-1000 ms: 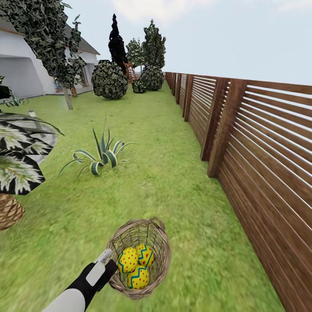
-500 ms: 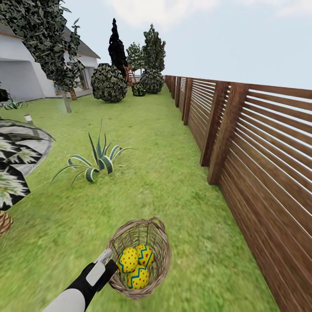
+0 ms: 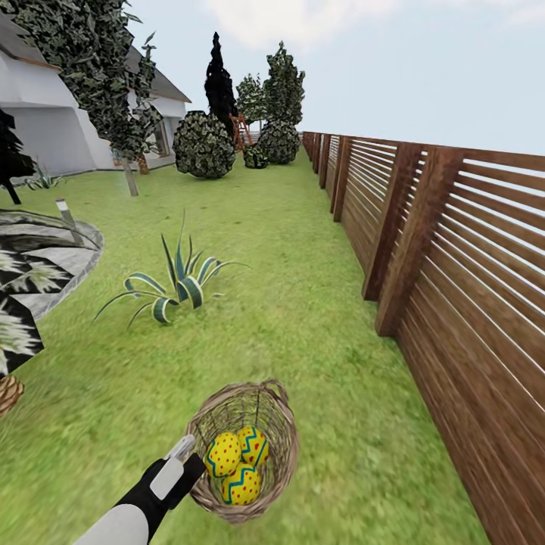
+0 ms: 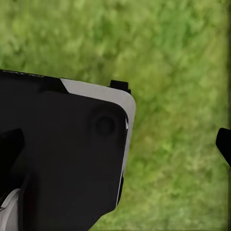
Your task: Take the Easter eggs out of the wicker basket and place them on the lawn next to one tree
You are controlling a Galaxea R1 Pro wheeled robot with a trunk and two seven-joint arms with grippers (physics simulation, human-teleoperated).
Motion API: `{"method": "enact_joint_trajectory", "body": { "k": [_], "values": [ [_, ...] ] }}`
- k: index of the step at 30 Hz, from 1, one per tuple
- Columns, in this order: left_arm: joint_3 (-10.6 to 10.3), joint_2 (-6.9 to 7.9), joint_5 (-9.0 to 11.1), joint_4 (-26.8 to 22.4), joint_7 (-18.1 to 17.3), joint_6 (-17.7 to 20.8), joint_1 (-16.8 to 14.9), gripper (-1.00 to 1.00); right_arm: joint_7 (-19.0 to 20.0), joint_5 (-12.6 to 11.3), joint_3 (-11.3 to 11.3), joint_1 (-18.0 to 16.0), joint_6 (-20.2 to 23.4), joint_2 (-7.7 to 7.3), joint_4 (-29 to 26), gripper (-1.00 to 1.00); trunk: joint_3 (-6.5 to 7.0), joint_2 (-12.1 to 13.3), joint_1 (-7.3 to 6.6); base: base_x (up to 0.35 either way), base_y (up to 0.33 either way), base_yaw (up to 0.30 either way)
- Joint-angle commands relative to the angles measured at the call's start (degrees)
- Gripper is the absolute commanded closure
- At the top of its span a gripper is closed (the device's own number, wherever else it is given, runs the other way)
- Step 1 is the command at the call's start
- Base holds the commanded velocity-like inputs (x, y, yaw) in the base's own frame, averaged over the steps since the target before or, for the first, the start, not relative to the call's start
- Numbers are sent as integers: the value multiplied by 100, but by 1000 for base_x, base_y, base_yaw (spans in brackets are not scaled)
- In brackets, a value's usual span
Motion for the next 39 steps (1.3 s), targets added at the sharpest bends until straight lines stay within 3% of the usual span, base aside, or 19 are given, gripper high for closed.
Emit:
{"method": "enact_joint_trajectory", "body": {
  "k": [1, 39],
  "values": [
    [4, -3, 87, -21, 37, 17, -3, 100, 10, 40, -48, -10, -39, -4, 25, -100, -11, -12, 7, 328, -106, 0],
    [7, -3, 87, -21, 37, 17, -3, 100, 10, 58, -48, 78, -48, -4, 16, -100, -11, -12, 7, 328, -106, 19]
  ]
}}
